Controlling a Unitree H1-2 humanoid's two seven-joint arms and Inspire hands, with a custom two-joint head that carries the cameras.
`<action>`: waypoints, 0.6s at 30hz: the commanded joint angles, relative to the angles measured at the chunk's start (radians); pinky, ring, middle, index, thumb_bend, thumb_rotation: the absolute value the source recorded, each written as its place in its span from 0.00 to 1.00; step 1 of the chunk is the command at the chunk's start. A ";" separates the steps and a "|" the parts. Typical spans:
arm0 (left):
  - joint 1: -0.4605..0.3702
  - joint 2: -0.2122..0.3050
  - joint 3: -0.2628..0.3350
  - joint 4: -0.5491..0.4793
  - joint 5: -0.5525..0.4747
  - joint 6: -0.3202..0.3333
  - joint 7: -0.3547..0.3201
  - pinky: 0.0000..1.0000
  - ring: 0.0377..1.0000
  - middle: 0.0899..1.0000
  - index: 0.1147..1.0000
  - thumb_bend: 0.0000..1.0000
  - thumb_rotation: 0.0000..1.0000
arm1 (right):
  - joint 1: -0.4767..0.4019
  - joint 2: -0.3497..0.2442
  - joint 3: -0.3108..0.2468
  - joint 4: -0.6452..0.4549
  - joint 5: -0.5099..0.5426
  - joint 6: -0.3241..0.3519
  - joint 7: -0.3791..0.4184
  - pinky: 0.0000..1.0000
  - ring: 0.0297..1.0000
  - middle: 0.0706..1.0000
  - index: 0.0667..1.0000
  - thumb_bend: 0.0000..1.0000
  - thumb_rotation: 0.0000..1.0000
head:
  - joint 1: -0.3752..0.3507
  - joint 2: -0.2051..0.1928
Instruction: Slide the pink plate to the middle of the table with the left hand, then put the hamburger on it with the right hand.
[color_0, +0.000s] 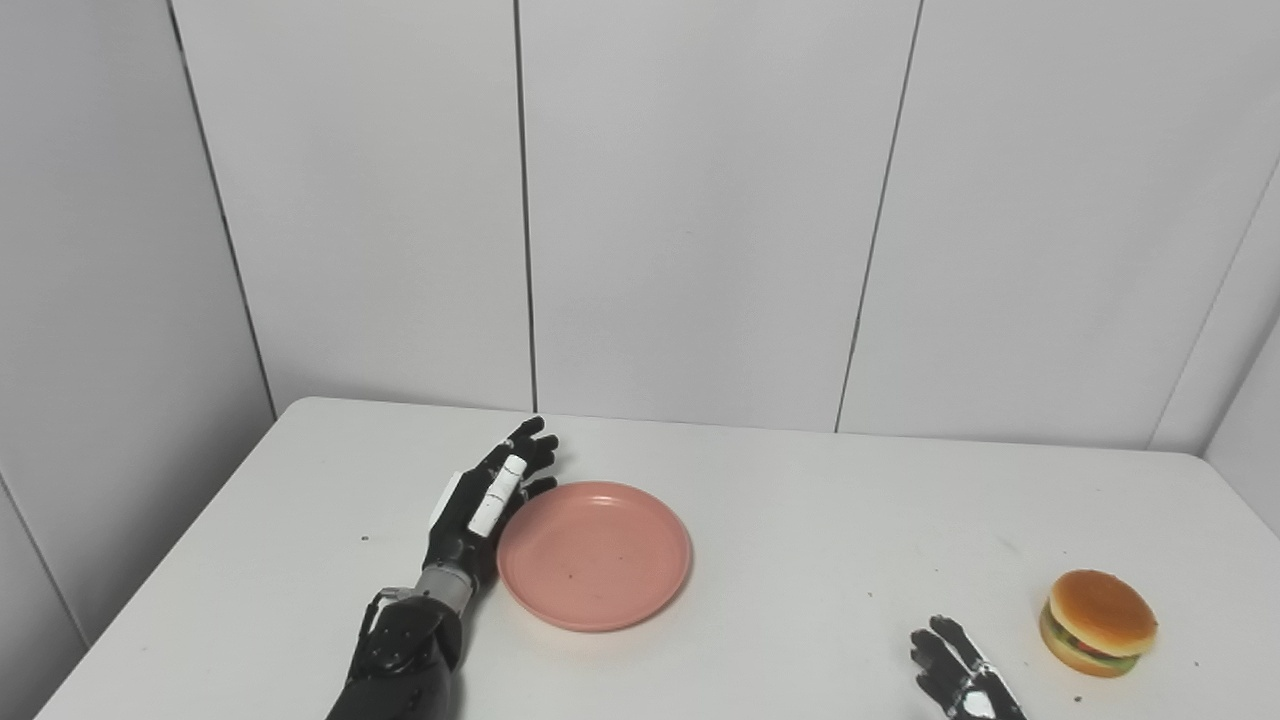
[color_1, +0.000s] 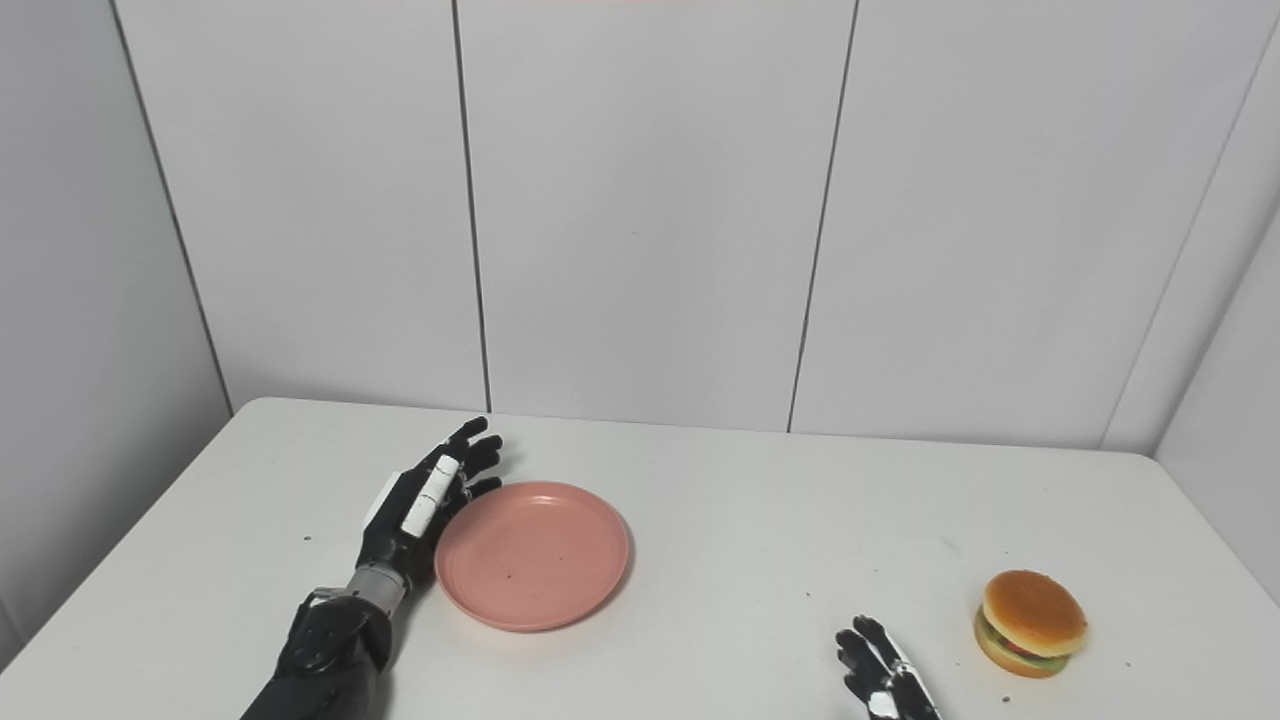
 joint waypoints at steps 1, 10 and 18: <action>-0.004 -0.006 -0.003 -0.017 -0.008 -0.022 -0.017 0.83 0.88 0.82 0.82 1.00 0.75 | 0.041 0.035 0.029 0.013 -0.016 0.091 -0.008 0.90 0.87 0.83 0.85 0.80 0.85 | -0.019 0.013; 0.006 -0.021 0.029 -0.033 -0.058 -0.006 -0.010 0.89 0.90 0.81 0.83 1.00 0.74 | 0.054 0.066 0.093 -0.030 -0.081 0.110 -0.057 0.90 0.88 0.85 0.87 0.74 0.87 | -0.181 0.051; -0.004 -0.016 0.020 -0.018 -0.067 -0.014 -0.032 0.88 0.90 0.82 0.84 1.00 0.76 | 0.035 0.109 0.137 -0.003 -0.142 0.103 -0.112 0.89 0.88 0.86 0.88 0.70 0.91 | -0.295 0.054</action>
